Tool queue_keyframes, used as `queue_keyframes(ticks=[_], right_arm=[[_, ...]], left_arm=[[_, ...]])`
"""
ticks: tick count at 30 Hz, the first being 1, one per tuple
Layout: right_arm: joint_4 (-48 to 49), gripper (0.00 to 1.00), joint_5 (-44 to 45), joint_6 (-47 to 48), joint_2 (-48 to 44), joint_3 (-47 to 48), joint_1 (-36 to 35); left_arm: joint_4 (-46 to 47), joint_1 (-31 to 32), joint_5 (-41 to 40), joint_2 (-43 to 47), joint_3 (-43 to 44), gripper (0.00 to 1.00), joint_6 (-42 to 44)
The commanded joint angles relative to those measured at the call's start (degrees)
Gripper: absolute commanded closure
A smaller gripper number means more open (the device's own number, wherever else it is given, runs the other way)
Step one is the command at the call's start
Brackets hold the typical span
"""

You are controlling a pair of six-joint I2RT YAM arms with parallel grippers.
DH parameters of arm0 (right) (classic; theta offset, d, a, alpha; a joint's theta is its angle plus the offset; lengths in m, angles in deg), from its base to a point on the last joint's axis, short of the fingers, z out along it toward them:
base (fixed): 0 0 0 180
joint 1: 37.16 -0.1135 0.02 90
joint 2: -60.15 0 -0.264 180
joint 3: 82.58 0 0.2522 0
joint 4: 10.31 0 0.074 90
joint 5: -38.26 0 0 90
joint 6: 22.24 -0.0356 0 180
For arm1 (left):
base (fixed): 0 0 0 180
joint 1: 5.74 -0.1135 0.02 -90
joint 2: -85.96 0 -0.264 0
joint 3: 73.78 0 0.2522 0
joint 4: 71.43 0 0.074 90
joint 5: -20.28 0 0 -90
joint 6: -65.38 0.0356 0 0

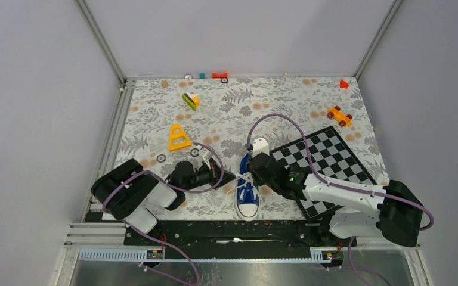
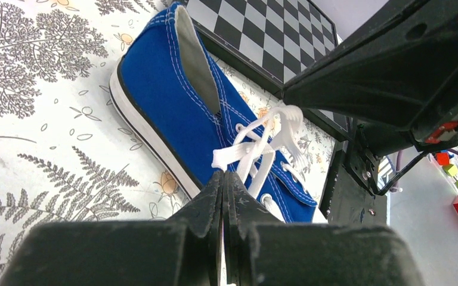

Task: Tie the shoes
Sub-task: Cross the shoelace with the shoelace, then tie the shoelace on the shoe.

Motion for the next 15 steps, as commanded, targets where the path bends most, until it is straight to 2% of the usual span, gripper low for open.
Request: queue_keyframes(ticks=[1,9,14,15], right_arm=[[1.85,1.0,4.21,0.43,0.01,0.31,0.27],[2.72,1.0,1.83,-0.14,-0.07,-1.01,0.81],[7.43,0.99,-11.29,-4.11,-1.5,-3.66,5.87],[8.64,0.91,-14.64,-5.38,-1.6,-4.35,7.24]], left_arm=[[4.8,-0.31,0.43,3.01,-1.89,1.0,-0.68],[4.78,-0.31,-0.67,4.03,-3.91,1.0,-1.15],[6.12,-0.31,-0.37,2.82,-3.77,1.0,-1.79],[6.27,-0.31,-0.3,2.54,-3.65,1.0,-1.85]])
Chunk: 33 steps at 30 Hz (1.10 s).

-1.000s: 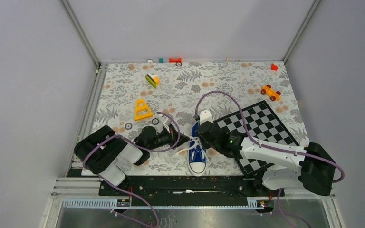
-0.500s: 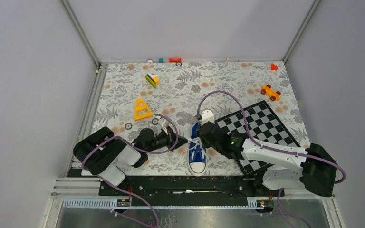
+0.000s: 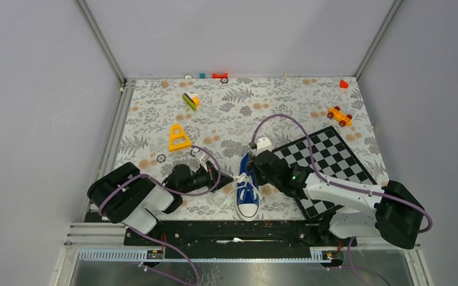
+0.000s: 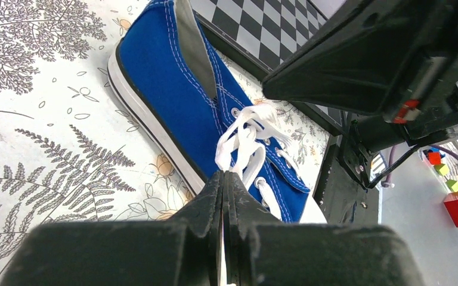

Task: Tie the shoes
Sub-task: Tie the shoelace on the shoe.

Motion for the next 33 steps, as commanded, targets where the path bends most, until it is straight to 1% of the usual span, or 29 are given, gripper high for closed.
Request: queue_keyframes(ticks=[1,3,9,11,24,31,33], right_arm=[[5.96,0.85,-12.37,-4.91,-1.71,-2.41,5.67],[6.0,0.8,-14.09,-5.07,-1.87,-2.63,6.66],[6.0,0.74,-16.61,-4.96,-1.91,-2.05,7.44],[8.09,0.71,-16.94,-5.04,-1.97,-2.2,7.46],[8.55,0.71,-19.01,-4.78,-0.46,-1.39,7.73],[8.31,0.68,-19.13,-4.82,0.99,-1.06,7.73],[8.22,0.68,-20.52,-4.81,1.51,-0.96,7.75]], left_arm=[[6.04,-0.31,0.07,-0.6,-0.02,1.0,-0.6],[6.84,-0.31,0.25,-1.28,0.16,1.0,-0.84],[8.0,-0.31,1.29,-3.53,1.37,1.0,-1.7],[9.0,-0.31,1.49,-4.43,1.63,1.0,-2.09],[9.83,-0.22,2.28,-6.23,3.08,1.0,-2.47],[9.83,-0.23,2.35,-6.24,3.16,1.0,-2.33],[9.9,-0.22,2.36,-6.24,3.17,1.0,-2.29]])
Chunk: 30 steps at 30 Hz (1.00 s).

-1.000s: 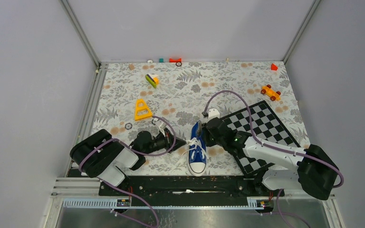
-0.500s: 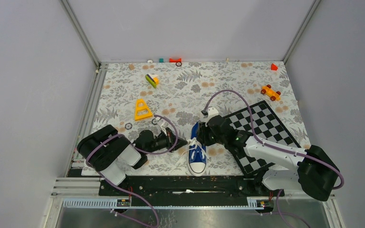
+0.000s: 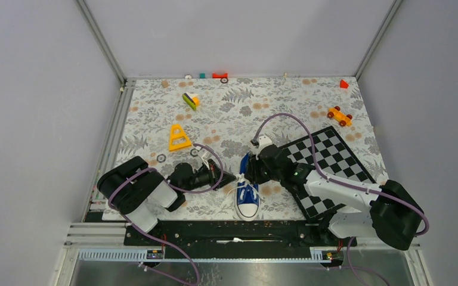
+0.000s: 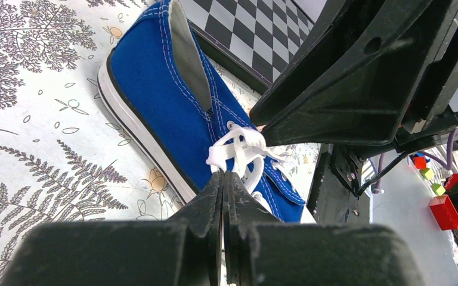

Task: Tie the shoes
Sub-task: Tie the shoelace on the shoe.

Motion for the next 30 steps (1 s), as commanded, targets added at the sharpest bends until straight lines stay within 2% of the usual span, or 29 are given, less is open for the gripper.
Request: queue_keyframes(ticks=[1,10,15,19,30], right_arm=[[0.89,0.68,-1.68,-0.18,1.34,1.76,0.45],[0.27,0.7,-2.01,-0.08,2.58,2.71,0.45],[0.04,0.94,-1.32,0.1,2.2,2.64,0.45],[-0.07,1.0,-0.81,0.18,1.2,2.34,0.45],[-0.14,1.0,5.49,0.61,-3.39,-0.04,0.44]], left_arm=[[4.39,-0.17,1.18,-0.58,1.25,1.0,0.29],[4.39,-0.17,1.17,-0.6,1.25,1.0,0.38],[4.39,-0.18,1.12,-0.55,1.25,1.0,0.33],[4.39,-0.17,1.25,-0.63,1.3,1.0,0.37],[4.39,-0.17,1.13,-0.51,1.07,1.0,0.47]])
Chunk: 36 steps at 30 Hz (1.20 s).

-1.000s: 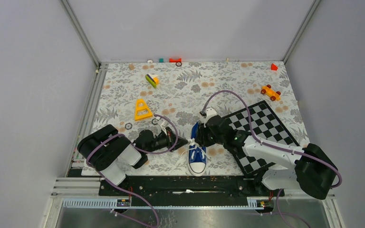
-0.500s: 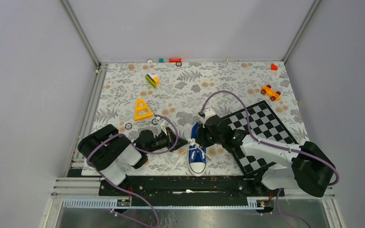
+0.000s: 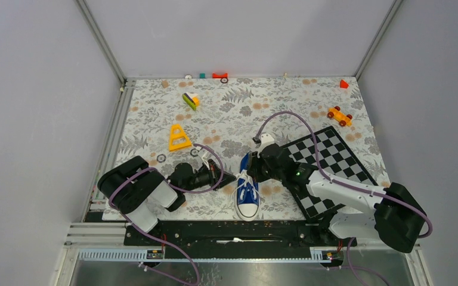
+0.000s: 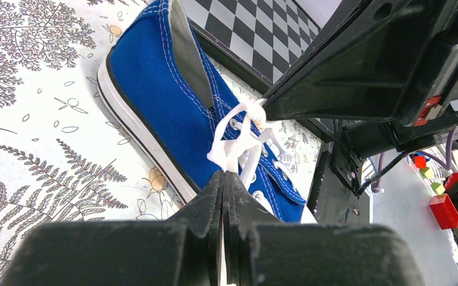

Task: Tie the shoes
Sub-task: Tie the shoelace on the shoe.

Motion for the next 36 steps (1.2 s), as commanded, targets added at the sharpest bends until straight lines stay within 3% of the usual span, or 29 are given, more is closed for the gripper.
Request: queue_keyframes(ticks=[1,16,26,36], right_arm=[[0.17,1.0,4.27,0.68,-3.02,-0.73,0.45],[0.08,1.0,6.68,-0.56,-5.28,-3.09,1.84],[10.08,0.88,-1.87,-6.61,-5.7,-6.95,4.21],[11.31,0.81,-4.46,-7.53,-3.82,-5.93,4.91]], left_arm=[[4.2,-0.17,0.96,-0.19,1.05,1.0,0.55],[4.03,-0.26,0.36,0.36,0.42,1.0,0.84],[3.89,-0.26,0.69,0.37,0.74,1.0,0.65],[3.1,-0.26,0.72,0.68,0.94,1.0,0.83]])
